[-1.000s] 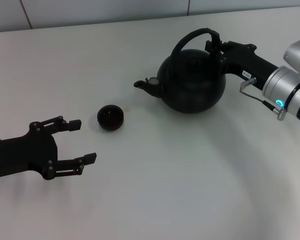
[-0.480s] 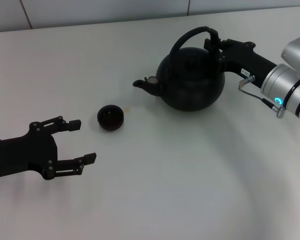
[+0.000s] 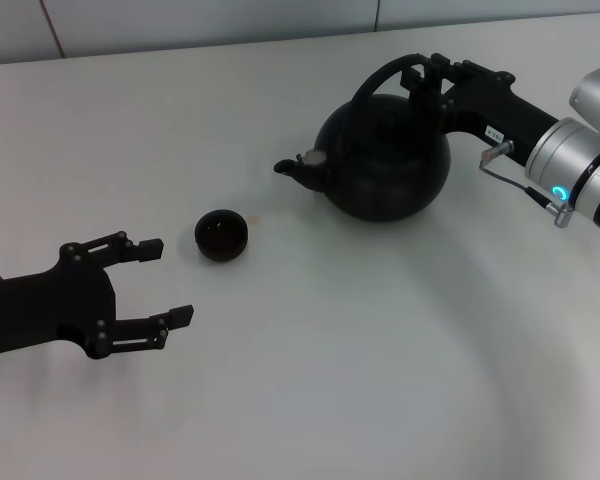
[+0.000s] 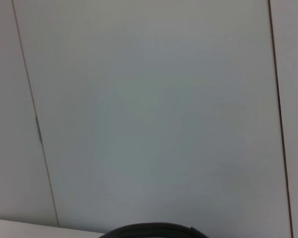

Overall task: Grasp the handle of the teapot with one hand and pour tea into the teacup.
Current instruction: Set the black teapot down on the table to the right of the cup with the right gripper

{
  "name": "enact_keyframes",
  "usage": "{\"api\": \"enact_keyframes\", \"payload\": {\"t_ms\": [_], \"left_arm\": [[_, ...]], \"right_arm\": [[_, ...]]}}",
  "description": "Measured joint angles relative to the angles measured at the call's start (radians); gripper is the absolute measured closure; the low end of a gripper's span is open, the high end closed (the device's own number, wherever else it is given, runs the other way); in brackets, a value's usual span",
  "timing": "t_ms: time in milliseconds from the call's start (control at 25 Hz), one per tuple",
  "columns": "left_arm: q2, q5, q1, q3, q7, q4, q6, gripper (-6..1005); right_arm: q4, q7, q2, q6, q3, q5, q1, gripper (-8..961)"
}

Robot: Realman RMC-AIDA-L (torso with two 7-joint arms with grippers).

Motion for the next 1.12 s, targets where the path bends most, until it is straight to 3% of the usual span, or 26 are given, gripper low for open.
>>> {"api": "enact_keyframes", "payload": {"t_ms": [400, 680, 1120], "left_arm": [[-0.001, 0.0, -0.007, 0.0, 0.0, 0.0, -0.001, 140], [-0.002, -0.002, -0.009, 0.0, 0.0, 0.0, -0.002, 140], [-0.002, -0.006, -0.009, 0.0, 0.0, 0.0, 0.003, 140]], "right_arm": [[-0.006, 0.0, 0.0, -0.002, 0.002, -0.001, -0.006, 300], [-0.014, 0.0, 0.0, -0.003, 0.004, -0.002, -0.017, 258], [-0.08, -0.009, 0.004, -0.096, 0.003, -0.003, -0.116, 258]]}}
